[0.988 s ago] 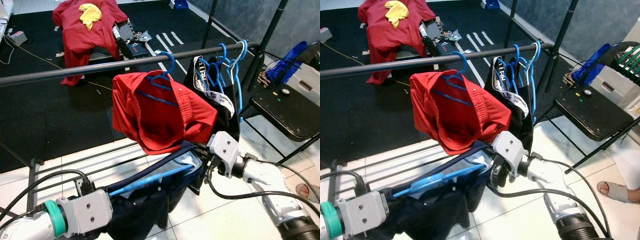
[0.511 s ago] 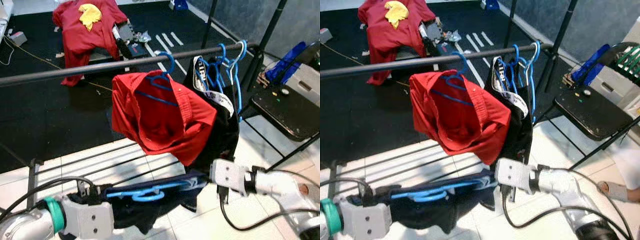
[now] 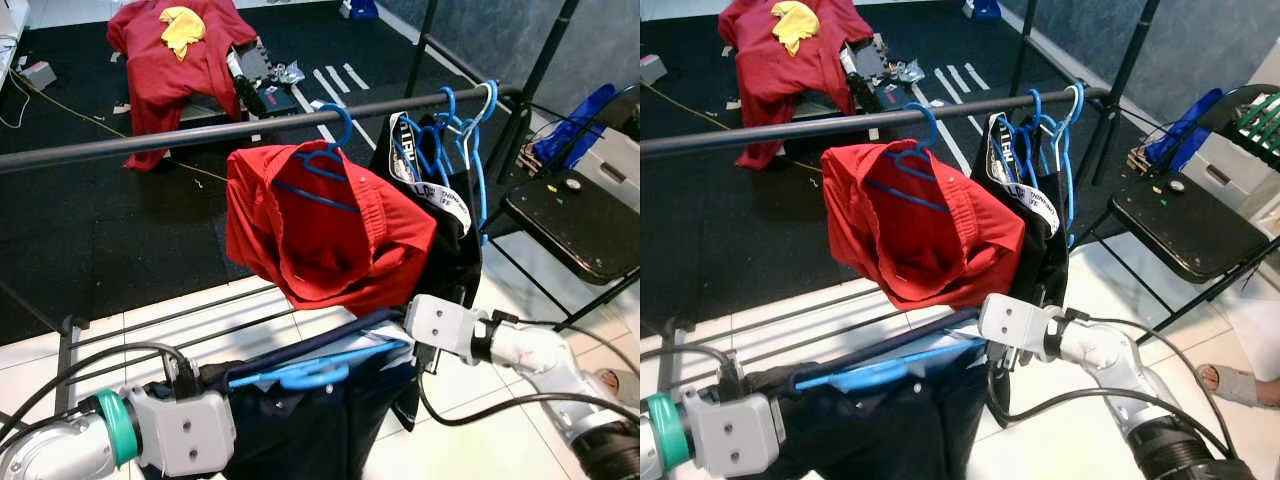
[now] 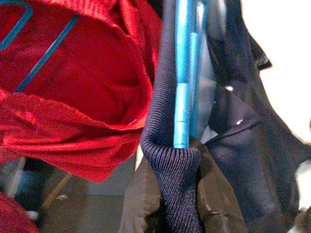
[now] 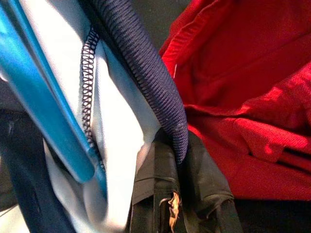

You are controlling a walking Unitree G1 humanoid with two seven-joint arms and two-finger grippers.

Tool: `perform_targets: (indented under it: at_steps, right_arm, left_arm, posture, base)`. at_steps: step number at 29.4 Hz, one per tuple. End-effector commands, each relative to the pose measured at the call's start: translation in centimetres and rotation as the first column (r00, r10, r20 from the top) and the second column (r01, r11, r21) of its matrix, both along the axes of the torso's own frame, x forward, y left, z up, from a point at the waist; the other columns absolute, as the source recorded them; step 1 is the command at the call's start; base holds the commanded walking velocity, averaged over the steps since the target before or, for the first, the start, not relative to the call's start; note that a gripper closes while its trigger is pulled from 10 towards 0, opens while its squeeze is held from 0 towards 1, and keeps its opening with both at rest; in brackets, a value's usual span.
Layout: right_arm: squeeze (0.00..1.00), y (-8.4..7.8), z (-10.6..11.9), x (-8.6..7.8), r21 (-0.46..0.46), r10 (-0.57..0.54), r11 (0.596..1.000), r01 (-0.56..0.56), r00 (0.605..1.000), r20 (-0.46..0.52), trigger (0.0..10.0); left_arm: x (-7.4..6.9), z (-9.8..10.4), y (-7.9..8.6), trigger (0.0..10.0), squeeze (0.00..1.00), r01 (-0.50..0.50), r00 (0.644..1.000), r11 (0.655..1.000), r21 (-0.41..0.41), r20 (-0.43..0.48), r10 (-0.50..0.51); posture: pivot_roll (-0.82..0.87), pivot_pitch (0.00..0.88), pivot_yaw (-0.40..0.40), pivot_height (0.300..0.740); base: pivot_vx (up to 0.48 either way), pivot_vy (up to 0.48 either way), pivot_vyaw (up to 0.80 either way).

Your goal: Hang hanger

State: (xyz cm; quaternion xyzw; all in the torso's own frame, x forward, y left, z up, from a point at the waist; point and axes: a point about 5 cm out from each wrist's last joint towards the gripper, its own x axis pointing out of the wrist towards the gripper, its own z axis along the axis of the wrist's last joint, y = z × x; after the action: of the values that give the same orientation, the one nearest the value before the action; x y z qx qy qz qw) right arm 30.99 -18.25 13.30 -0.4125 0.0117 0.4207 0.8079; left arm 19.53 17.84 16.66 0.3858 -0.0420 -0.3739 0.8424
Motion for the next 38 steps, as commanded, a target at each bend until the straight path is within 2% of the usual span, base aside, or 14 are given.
perform_targets:
  at_steps: [1,2,6,8,9,14,16,17,18,20,22,30,32,38]
  right_arm:
    - [0.0,-0.3,-1.6,-0.5,-0.018,-0.022,1.0,0.021,0.998,-0.063,0.0]
    - [0.0,0.4,-2.6,-1.2,-0.017,0.009,1.0,-0.011,0.995,-0.1,0.0]
    - [0.0,1.6,-4.8,-3.1,-0.038,0.095,0.994,-0.104,0.977,-0.192,0.0]
    - [0.0,1.6,-4.8,-3.1,-0.038,0.095,0.994,-0.104,0.977,-0.192,0.0]
    - [0.0,1.6,-4.9,-3.2,-0.046,0.102,0.993,-0.113,0.976,-0.192,0.0]
    - [0.0,1.9,-4.2,-2.9,-0.006,0.105,0.994,-0.107,0.979,-0.175,0.0]
    - [0.0,2.1,-3.4,-2.7,0.019,0.105,0.994,-0.103,0.982,-0.157,0.0]
    - [0.0,2.2,-2.5,-2.3,0.052,0.103,0.994,-0.097,0.986,-0.131,0.0]
    - [0.0,2.2,-2.5,-2.3,0.052,0.103,0.994,-0.097,0.986,-0.131,0.0]
    - [0.0,2.4,-0.2,-2.0,0.121,0.115,0.987,-0.104,0.989,-0.088,0.0]
    - [0.0,2.3,0.6,-2.1,0.139,0.129,0.983,-0.116,0.988,-0.084,0.0]
    - [0.0,0.9,-1.3,-3.1,0.052,0.126,0.992,-0.118,0.977,-0.171,0.0]
    - [0.0,-0.2,-2.7,-3.8,-0.001,0.104,0.994,-0.107,0.968,-0.227,0.0]
    - [0.0,-1.3,-3.8,-4.2,-0.048,0.064,0.996,-0.08,0.962,-0.267,0.0]
  left_arm:
    - [-0.2,0.9,-0.3,10.0,0.0,0.002,1.0,0.998,-0.068,0.011,-0.001]
    - [0.1,1.2,-0.3,10.0,0.0,-0.03,1.0,0.991,-0.128,-0.004,0.03]
    - [0.2,0.7,0.1,10.0,0.0,-0.064,0.998,0.992,-0.104,-0.008,0.063]
    - [0.2,0.7,0.1,10.0,0.0,-0.064,0.998,0.992,-0.104,-0.008,0.063]
    - [0.0,0.3,0.1,10.0,0.0,-0.043,0.999,0.999,-0.03,0.013,0.044]
    - [-0.3,-0.4,-0.1,10.0,0.0,-0.041,0.999,0.999,-0.025,-0.032,0.04]
    - [-0.4,-0.7,-0.3,10.0,0.0,-0.022,0.999,1.0,0.022,-0.024,0.022]
    - [-0.2,-1.0,-0.4,10.0,0.0,-0.02,1.0,0.996,0.084,-0.003,0.02]
    - [-0.2,-1.0,-0.4,10.0,0.0,-0.02,1.0,0.996,0.084,-0.003,0.02]
    - [0.1,-1.9,0.1,10.0,0.0,-0.021,0.999,0.964,0.266,0.048,0.009]
    - [0.2,-2.4,0.6,10.0,0.0,-0.043,0.998,0.948,0.316,0.05,0.028]
    - [0.0,-1.6,1.0,10.0,0.0,-0.065,0.998,0.976,0.207,0.009,0.064]
    - [-0.4,-0.8,1.4,10.0,0.0,-0.046,0.999,0.986,0.16,-0.008,0.048]
    - [-0.7,0.0,1.9,10.0,0.0,-0.02,1.0,0.992,0.127,-0.017,0.022]
  posture:
    - [0.0,0.114,0.05,0.74]
    - [0.0,0.116,0.048,0.74]
    - [0.01,0.119,0.047,0.74]
    - [0.01,0.119,0.047,0.74]
    - [0.01,0.119,0.048,0.74]
    - [0.0,0.119,0.051,0.74]
    - [0.0,0.12,0.051,0.74]
    - [0.0,0.12,0.052,0.74]
    - [0.0,0.12,0.052,0.74]
    - [0.0,0.12,0.049,0.74]
    - [-0.01,0.122,0.046,0.74]
    - [0.0,0.123,0.04,0.74]
    - [0.0,0.122,0.041,0.74]
    - [0.0,0.116,0.044,0.74]
  base:
    - [0.0,0.0,0.0]
    - [0.0,0.0,0.0]
    - [0.0,0.0,0.0]
    - [0.0,0.0,0.0]
    - [0.0,0.0,0.0]
    - [0.0,0.0,0.0]
    - [0.0,0.0,0.0]
    - [0.0,0.0,0.0]
    - [0.0,0.0,0.0]
    - [0.0,0.0,0.0]
    - [0.0,0.0,0.0]
    - [0.0,0.0,0.0]
    - [0.0,0.0,0.0]
    - [0.0,0.0,0.0]
